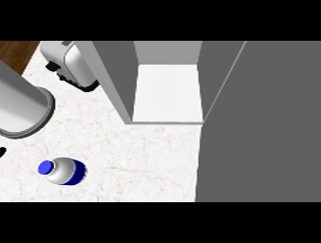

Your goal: Pick up the bottled water, place it into the cabinet and close the cabinet

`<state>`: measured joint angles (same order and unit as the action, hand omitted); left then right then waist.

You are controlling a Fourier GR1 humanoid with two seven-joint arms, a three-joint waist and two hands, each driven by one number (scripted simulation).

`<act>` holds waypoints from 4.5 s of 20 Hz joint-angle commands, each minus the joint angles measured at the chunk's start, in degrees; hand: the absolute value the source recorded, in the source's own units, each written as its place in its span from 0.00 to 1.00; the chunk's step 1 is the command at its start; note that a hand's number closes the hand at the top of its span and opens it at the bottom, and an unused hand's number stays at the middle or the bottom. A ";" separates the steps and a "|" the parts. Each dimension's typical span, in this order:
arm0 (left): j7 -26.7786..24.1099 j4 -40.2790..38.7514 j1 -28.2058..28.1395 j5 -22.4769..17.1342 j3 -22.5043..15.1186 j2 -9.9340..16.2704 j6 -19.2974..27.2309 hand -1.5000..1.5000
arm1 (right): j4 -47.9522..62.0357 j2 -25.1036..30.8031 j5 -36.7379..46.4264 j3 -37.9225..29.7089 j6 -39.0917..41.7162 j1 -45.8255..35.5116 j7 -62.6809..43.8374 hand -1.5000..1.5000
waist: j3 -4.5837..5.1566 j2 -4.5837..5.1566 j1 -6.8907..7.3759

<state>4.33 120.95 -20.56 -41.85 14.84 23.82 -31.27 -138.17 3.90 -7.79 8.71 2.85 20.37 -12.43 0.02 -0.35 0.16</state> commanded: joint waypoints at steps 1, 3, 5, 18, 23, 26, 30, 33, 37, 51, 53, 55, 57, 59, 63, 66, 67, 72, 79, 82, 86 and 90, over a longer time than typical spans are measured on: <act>-0.80 -1.94 -4.86 -3.50 5.95 1.27 -5.85 0.00 | -5.72 0.22 -0.28 2.25 2.52 9.16 1.67 0.00 | -0.02 0.06 -0.24; 1.16 -0.55 -3.85 -1.30 5.36 0.13 -4.55 0.00 | -7.08 -1.15 3.07 5.92 0.97 9.96 0.35 0.00 | -0.02 0.13 -0.28; 1.52 1.71 -5.62 -0.06 5.26 -1.92 -4.90 0.00 | -6.40 -1.31 4.26 7.21 1.98 11.00 3.34 0.00 | -0.03 0.14 -0.26; -6.76 -13.76 0.52 16.95 7.51 -10.77 -9.24 0.00 | -7.65 -0.02 3.68 7.74 5.59 22.07 11.20 0.00 | 0.02 0.10 -1.05; -9.66 -22.30 7.47 25.21 6.53 -10.43 -7.57 0.00 | -8.65 2.36 -0.23 4.12 7.89 24.67 13.92 0.00 | -0.02 0.17 -1.36; -16.65 -29.20 7.42 30.55 5.43 -12.12 -10.23 0.00 | -9.11 1.09 2.74 6.63 6.88 25.90 14.85 0.00 | 0.04 0.20 -1.22; -20.88 -36.92 11.45 34.96 5.67 -10.66 -9.59 0.00 | -10.51 1.30 3.94 8.80 6.87 27.45 14.40 0.00 | 0.05 0.25 -1.12; -25.76 -40.94 12.38 38.75 4.44 -13.42 -6.50 0.00 | -15.10 2.86 3.41 9.32 7.66 32.58 13.49 0.00 | 0.08 0.20 -1.34; -36.65 -56.03 17.71 43.68 5.96 -10.90 -5.09 0.00 | -8.84 2.56 4.04 7.85 8.50 31.55 18.82 0.00 | 0.11 0.29 -1.66; -51.01 -81.80 25.96 48.14 0.79 -7.85 -7.19 0.00 | -10.17 4.25 2.71 8.26 9.54 36.46 22.46 0.00 | 0.18 0.47 -1.74; -50.88 -81.33 26.29 47.49 -0.68 -9.36 -8.17 0.00 | -9.35 4.08 4.40 9.52 9.26 35.40 22.61 0.00 | 0.15 0.43 -1.34; -49.94 -82.61 26.53 47.08 -0.80 -9.32 -7.32 0.00 | -12.33 4.40 6.83 13.57 9.74 40.75 23.62 0.00 | 0.15 0.17 -1.87; -51.91 -84.42 27.28 46.82 -1.24 -11.36 -5.75 0.00 | -12.05 5.09 3.40 9.52 9.21 38.50 22.12 0.00 | 0.13 0.35 -1.43; -53.50 -88.81 30.72 45.39 0.59 -10.14 -5.47 1.00 | -9.83 5.38 4.61 9.55 9.91 37.87 24.42 0.00 | 0.22 0.47 -1.93; -55.11 -91.55 29.68 44.25 0.27 -10.20 -7.25 1.00 | -13.15 6.26 2.28 7.88 9.55 39.66 22.52 0.00 | 0.20 0.49 -1.54; -53.97 -92.83 32.01 42.76 0.26 -12.66 -6.61 1.00 | -9.87 5.86 2.23 8.28 10.48 40.33 26.70 0.00 | 0.15 0.30 -1.99; -55.60 -93.47 31.47 43.30 -0.36 -11.72 -7.89 1.00 | -10.99 6.21 2.58 7.85 10.08 40.12 25.27 0.00 | 0.21 0.45 -1.85; -53.01 -95.01 34.99 38.69 3.57 -16.11 0.83 1.00 | -10.47 5.47 4.87 10.55 8.87 39.26 24.00 0.00 | 0.20 0.53 -1.51; -56.85 -92.63 35.96 35.53 2.09 -23.49 13.39 1.00 | -9.67 6.73 3.45 9.41 9.90 39.73 25.74 0.00 | 0.09 0.27 -1.55; -57.55 -90.83 36.12 35.34 -0.01 -23.60 15.35 1.00 | -9.70 5.93 2.82 8.80 8.97 38.74 25.35 0.00 | 0.03 0.24 -1.06; -53.09 -90.78 39.00 29.99 -4.62 -23.71 14.71 1.00 | -10.29 5.71 5.44 12.47 8.47 39.62 24.12 0.00 | 0.04 0.17 -1.19; -49.58 -86.97 40.33 22.50 -13.59 -23.78 19.79 1.00 | -5.46 5.47 3.37 9.61 9.52 38.55 28.38 0.00 | -0.03 -0.10 -1.42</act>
<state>-47.41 32.26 17.21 -13.50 8.10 0.67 -14.70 -142.16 9.56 -2.48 18.10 12.03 58.21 15.37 -0.11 -0.29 -0.87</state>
